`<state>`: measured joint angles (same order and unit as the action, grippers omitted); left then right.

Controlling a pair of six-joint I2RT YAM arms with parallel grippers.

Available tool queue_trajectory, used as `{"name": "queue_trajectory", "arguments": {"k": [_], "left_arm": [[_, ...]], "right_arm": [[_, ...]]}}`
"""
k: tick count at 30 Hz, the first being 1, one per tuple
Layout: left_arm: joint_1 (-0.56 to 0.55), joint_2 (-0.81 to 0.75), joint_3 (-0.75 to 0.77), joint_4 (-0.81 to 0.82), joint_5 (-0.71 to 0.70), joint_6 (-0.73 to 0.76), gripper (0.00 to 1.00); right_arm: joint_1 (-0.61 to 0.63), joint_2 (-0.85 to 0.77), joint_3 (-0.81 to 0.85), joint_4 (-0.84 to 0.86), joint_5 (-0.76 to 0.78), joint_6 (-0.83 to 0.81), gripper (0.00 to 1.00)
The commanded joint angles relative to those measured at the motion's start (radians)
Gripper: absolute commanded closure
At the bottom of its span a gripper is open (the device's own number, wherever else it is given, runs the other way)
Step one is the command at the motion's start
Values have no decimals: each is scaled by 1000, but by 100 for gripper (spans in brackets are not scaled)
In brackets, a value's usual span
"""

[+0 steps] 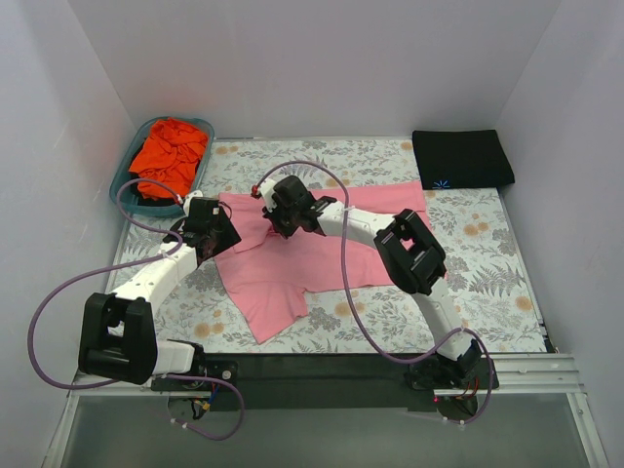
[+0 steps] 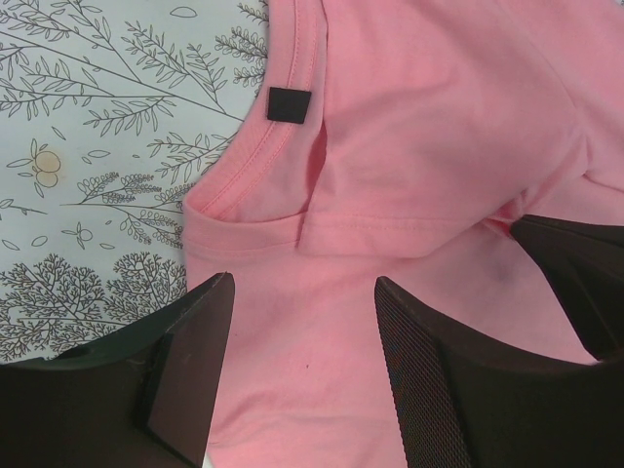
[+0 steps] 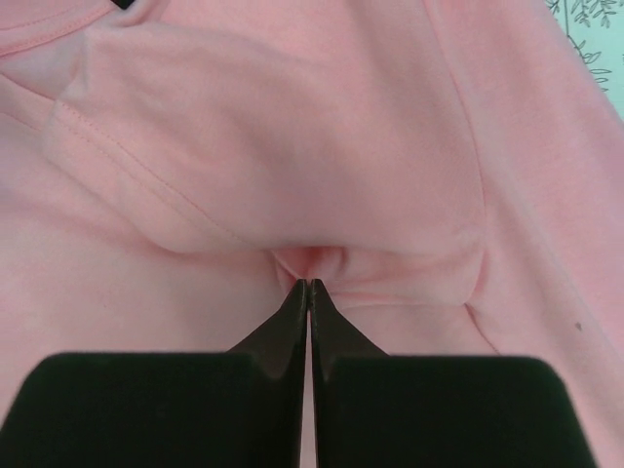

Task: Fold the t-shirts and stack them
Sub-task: Fold the tshirt

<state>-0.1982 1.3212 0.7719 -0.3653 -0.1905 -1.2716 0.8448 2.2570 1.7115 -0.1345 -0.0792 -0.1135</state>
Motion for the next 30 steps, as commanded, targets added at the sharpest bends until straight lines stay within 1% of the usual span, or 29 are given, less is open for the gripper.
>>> {"name": "queue_trajectory", "arguments": {"k": [1, 14, 20, 23, 24, 26, 27, 30], "left_arm": [[0, -2, 10, 8, 0, 12, 42], [0, 10, 13, 5, 0, 15, 42], [0, 24, 18, -3, 2, 15, 45], [0, 29, 18, -6, 13, 5, 47], [0, 30, 20, -6, 14, 2, 47], [0, 38, 27, -6, 13, -14, 49], [0, 44, 33, -7, 10, -18, 50], [0, 79, 69, -8, 13, -40, 51]], "right_arm": [[4, -106, -9, -13, -7, -26, 99], [2, -185, -85, -33, -45, -84, 99], [-1, -183, -124, -31, -25, -110, 98], [-7, -157, -121, -34, -14, -110, 81], [-13, -154, -116, -34, -17, -107, 70], [-18, -160, -109, -39, -25, -98, 61], [-24, -177, -110, -39, -33, -94, 54], [-50, -212, -124, -40, -36, -80, 45]]}}
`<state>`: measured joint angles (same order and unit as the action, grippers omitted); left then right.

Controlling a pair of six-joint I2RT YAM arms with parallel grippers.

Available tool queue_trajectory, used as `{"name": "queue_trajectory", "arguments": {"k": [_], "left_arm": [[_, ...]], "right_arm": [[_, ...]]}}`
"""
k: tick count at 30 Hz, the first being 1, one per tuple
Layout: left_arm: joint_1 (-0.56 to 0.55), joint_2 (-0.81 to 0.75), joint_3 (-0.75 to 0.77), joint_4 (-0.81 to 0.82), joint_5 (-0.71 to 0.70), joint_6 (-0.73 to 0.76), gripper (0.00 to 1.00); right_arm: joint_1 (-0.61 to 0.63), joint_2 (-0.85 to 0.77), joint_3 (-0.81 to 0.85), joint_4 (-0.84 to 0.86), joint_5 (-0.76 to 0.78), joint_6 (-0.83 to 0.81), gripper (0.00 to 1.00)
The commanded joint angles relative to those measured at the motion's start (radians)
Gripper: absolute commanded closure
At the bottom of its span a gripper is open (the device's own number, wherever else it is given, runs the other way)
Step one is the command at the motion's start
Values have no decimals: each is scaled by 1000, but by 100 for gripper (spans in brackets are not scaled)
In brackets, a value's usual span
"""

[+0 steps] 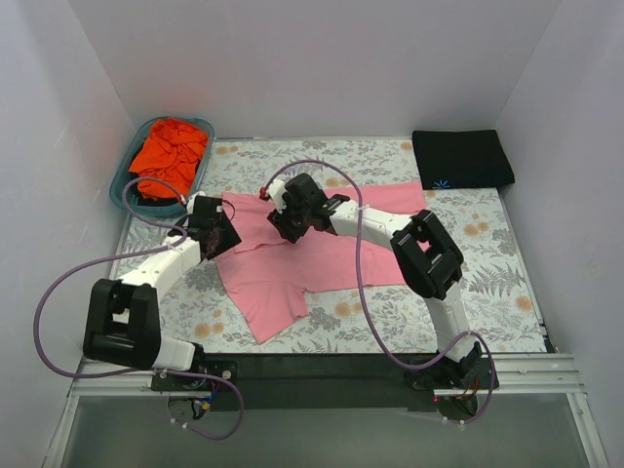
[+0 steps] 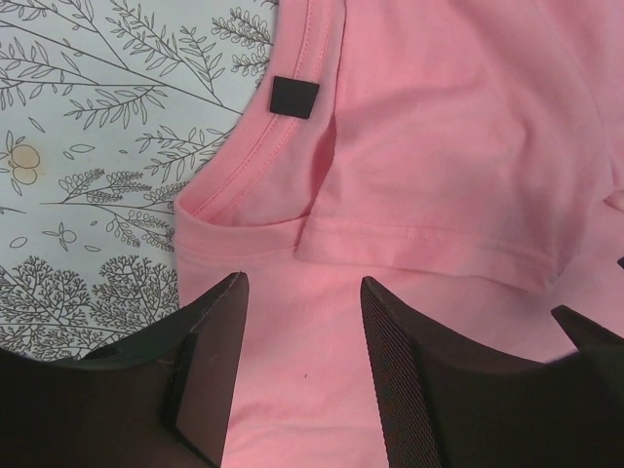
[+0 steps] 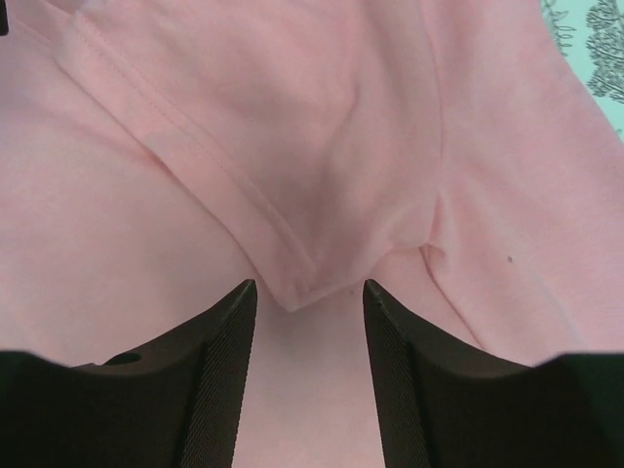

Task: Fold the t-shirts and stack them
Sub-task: Fold the tshirt

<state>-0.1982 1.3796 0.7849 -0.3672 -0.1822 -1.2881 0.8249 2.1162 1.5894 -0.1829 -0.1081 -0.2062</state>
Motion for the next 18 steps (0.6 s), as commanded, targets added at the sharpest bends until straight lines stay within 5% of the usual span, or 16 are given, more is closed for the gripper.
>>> {"name": "queue_trajectory", "arguments": {"k": [1, 12, 18], "left_arm": [[0, 50, 66, -7, -2, -33, 52], [3, 200, 162, -47, -34, -102, 64], [3, 226, 142, -87, -69, -148, 89]], "right_arm": [[-41, -97, -11, 10, -4, 17, 45], [-300, -232, -232, 52, 5, 117, 45], [-394, -275, -342, 103, 16, 143, 46]]}}
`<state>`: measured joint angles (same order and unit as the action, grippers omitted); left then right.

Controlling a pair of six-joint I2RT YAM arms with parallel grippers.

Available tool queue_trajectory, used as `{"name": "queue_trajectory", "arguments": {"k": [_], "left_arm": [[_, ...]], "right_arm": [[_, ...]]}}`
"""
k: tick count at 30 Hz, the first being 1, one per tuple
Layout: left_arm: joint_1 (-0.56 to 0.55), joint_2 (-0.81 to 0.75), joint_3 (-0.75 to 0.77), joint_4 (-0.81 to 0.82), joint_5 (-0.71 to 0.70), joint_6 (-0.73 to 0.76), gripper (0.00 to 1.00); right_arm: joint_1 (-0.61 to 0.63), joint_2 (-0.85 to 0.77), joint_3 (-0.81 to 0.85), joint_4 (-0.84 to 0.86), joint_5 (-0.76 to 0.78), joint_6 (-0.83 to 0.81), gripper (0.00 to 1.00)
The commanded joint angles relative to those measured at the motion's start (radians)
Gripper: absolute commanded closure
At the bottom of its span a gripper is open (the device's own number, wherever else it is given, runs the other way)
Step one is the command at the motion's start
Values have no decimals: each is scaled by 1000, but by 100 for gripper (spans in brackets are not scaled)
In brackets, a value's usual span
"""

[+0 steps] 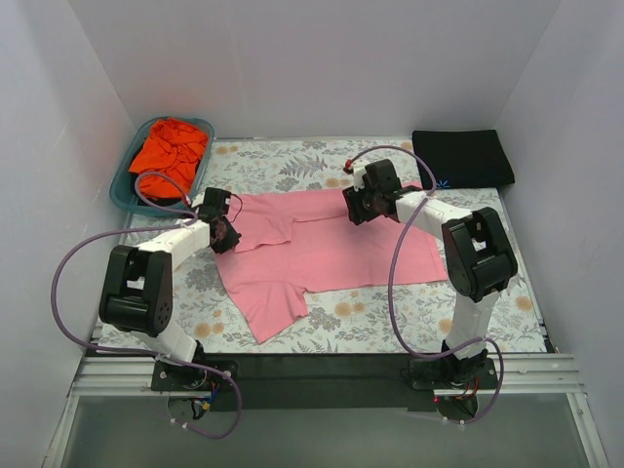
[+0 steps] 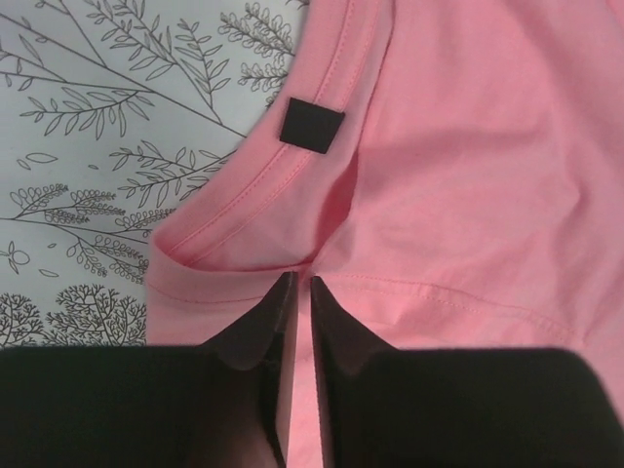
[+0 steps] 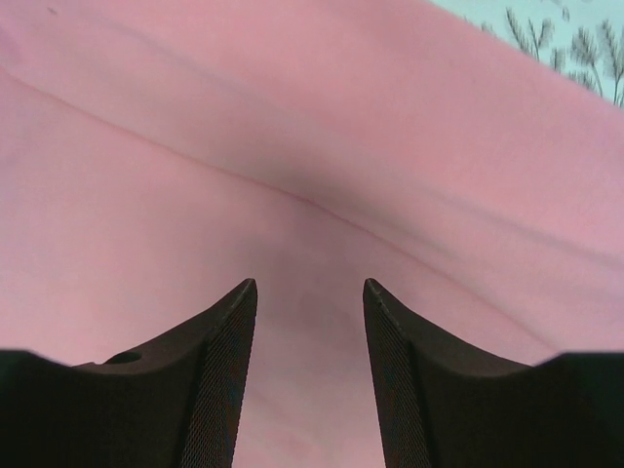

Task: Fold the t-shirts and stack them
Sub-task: Fold the tshirt

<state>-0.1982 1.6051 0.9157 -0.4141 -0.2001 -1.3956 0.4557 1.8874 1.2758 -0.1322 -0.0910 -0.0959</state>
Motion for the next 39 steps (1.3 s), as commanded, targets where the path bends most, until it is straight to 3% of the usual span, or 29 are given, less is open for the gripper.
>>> {"name": "queue_trajectory", "arguments": {"k": [1, 3, 11, 19, 25, 31, 39], "left_arm": [[3, 4, 6, -55, -71, -71, 92], [6, 0, -15, -101, -120, -106, 100], [31, -135, -74, -132, -160, -177, 100], [33, -108, -14, -51, -25, -148, 80], [33, -31, -55, -66, -44, -193, 85], [33, -129, -207, -78, -125, -275, 89], [36, -191, -201, -147, -167, -280, 88]], "right_arm": [[-35, -50, -35, 57, 2, 38, 45], [-72, -50, -49, 63, 7, 50, 46], [-179, -48, -33, 72, 0, 88, 46], [-249, -14, 22, 78, -47, 131, 46], [-291, 41, 54, 88, -73, 162, 46], [-344, 107, 83, 95, -113, 193, 46], [-400, 142, 117, 98, -165, 236, 46]]}}
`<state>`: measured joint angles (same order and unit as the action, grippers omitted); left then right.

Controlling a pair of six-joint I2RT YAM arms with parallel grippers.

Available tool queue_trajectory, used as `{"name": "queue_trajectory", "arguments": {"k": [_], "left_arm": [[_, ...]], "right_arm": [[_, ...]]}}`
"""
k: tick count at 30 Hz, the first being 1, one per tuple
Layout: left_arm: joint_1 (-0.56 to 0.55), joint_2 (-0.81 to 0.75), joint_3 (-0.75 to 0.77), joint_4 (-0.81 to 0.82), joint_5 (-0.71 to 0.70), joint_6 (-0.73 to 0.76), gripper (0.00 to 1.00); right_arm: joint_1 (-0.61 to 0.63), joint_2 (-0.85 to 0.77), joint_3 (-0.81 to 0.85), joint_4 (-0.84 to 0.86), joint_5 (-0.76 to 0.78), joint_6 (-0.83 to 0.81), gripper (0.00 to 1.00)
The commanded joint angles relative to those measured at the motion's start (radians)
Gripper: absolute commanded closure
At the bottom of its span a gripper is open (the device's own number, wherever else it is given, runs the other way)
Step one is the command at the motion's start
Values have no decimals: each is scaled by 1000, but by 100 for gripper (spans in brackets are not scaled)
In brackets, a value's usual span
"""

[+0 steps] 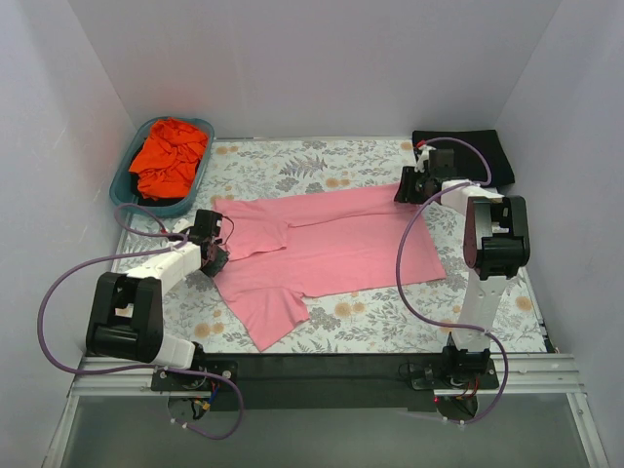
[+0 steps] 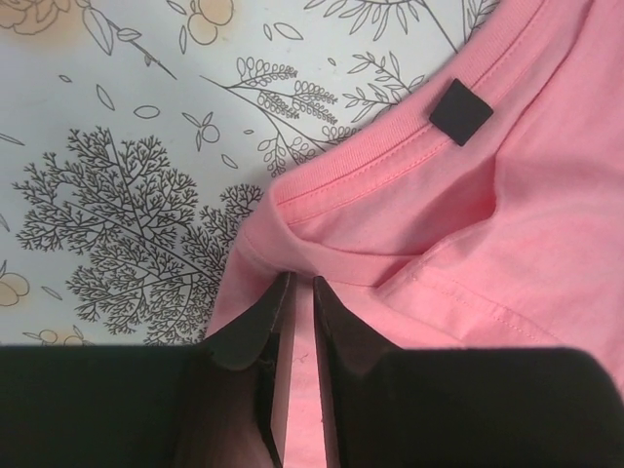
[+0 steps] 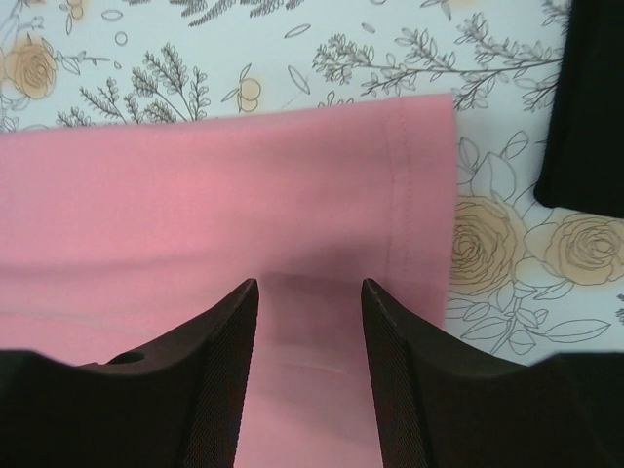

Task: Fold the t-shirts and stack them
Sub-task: Fold the tshirt

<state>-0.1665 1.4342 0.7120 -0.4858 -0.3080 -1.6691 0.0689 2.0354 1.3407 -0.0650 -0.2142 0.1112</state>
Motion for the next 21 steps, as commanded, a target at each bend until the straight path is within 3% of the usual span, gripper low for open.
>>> {"name": "queue_trajectory", "arguments": {"k": [1, 8, 11, 21], "left_arm": [[4, -20, 13, -76, -60, 0, 86], [5, -11, 216, -13, -89, 143, 64], [8, 76, 294, 45, -79, 208, 63], [28, 422, 552, 148, -65, 302, 87]], "right_arm": [[-17, -7, 54, 31, -48, 30, 46], [-20, -29, 81, 54, -116, 53, 47], [-21, -9, 113, 54, -108, 67, 51], [-29, 114, 187, 88, -139, 110, 75]]}}
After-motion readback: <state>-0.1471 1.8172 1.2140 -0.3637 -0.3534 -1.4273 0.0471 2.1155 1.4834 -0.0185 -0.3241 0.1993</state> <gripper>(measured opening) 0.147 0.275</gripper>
